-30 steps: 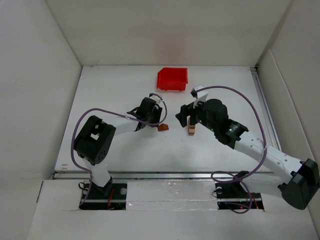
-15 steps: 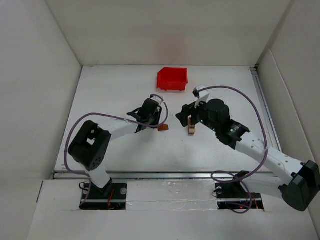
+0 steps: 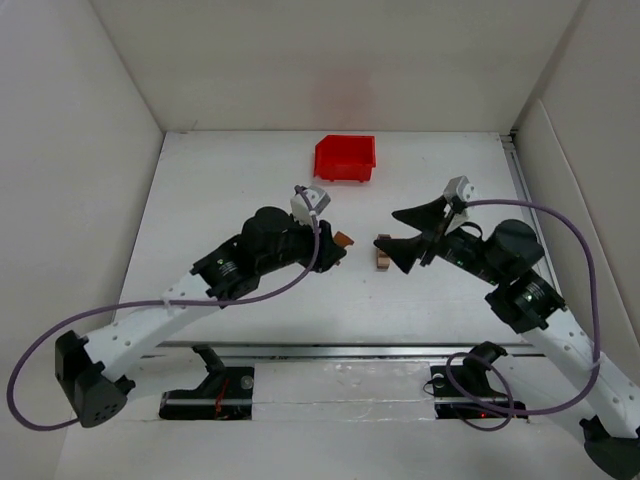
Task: Build the wood block tower
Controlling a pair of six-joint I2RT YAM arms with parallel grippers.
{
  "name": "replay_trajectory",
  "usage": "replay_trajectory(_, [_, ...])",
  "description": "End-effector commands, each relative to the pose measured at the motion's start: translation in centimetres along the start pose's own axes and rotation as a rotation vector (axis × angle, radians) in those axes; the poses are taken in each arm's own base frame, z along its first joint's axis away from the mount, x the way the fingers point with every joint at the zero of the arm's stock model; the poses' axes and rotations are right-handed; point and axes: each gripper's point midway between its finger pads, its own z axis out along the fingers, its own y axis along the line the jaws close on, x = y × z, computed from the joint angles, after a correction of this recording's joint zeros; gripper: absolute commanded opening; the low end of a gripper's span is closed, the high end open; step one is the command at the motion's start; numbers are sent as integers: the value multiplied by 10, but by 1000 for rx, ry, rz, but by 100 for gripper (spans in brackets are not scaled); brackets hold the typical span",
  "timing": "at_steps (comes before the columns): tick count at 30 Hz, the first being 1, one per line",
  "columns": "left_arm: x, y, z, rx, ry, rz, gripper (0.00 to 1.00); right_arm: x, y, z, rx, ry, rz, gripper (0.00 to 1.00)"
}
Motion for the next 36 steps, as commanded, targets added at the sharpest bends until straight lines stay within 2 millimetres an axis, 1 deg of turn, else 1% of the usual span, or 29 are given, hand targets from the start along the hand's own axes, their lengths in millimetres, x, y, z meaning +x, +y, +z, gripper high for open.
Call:
replay_trajectory(1, [12,-29,-39,151,98,10,0,-2,52,-15,-297,7,-55,80])
replay_trajectory(2, [12,-32,-49,162,101,23,0,-2,61,-17,-351,13,-60,80])
replay_trajectory(3, [5,-38,-66,195,74,45,0,-5,72,-22,-415,13,-65,78])
replay_trajectory(4, [7,-40,-78,211,85,79,0,-1,87,-29,-521,39,-57,77])
replay_trajectory(5, [9,-46,-88,250,87,113,0,-4,93,-29,-570,22,-70,76])
replay_trajectory(6, [9,-60,-108,339,73,154,0,-8,99,-31,-605,10,-72,74])
replay_trajectory(8, [21,-71,-126,441,78,221,0,-6,110,-33,-673,22,-56,74])
replay_trajectory(9, [23,-87,-146,547,57,245,0,-8,113,-33,-689,13,-55,74])
replay_trajectory(10, [31,-90,-149,592,60,257,0,-9,115,-34,-702,18,-46,73])
replay_trajectory(12, [32,-99,-161,659,42,267,0,-8,134,-39,-791,34,-39,72])
replay_trajectory(13, [32,-99,-161,660,39,268,0,-9,134,-38,-793,36,-38,72])
replay_trajectory(14, [32,-100,-161,662,38,269,0,-8,142,-39,-823,41,-40,71])
replay_trajectory(15, [33,-100,-159,662,50,264,0,-3,144,-38,-832,62,-29,71])
replay_trajectory(16, [34,-100,-157,666,61,262,0,-2,144,-35,-819,69,-30,71])
replay_trajectory(17, [37,-100,-156,675,74,262,0,-5,146,-34,-819,62,-64,70])
replay_trajectory(18, [39,-102,-153,690,97,260,0,4,147,-35,-815,114,-43,70])
replay_trajectory(19, [41,-101,-151,690,110,252,0,4,147,-34,-813,117,-52,70])
replay_trajectory(21, [45,-100,-145,690,136,240,0,5,154,-38,-840,121,-54,70])
replay_trajectory(22, [46,-100,-143,690,147,234,0,6,154,-36,-828,123,-52,70])
replay_trajectory(25, [49,-100,-140,694,163,226,0,14,147,-26,-759,163,-6,68])
replay_trajectory(26, [49,-100,-140,694,162,225,0,16,146,-23,-743,185,24,63])
replay_trajectory(27, [49,-100,-139,691,164,223,0,18,145,-20,-726,213,49,61])
replay_trajectory(29, [49,-101,-140,700,165,226,0,25,137,-9,-669,258,78,58])
replay_trajectory(33, [49,-101,-141,701,160,229,0,30,140,-5,-656,288,116,59])
replay_trajectory(35, [48,-102,-141,706,159,229,0,35,147,-5,-679,312,140,58])
replay_trajectory(36, [48,-102,-141,706,159,229,0,37,146,-3,-678,318,143,58])
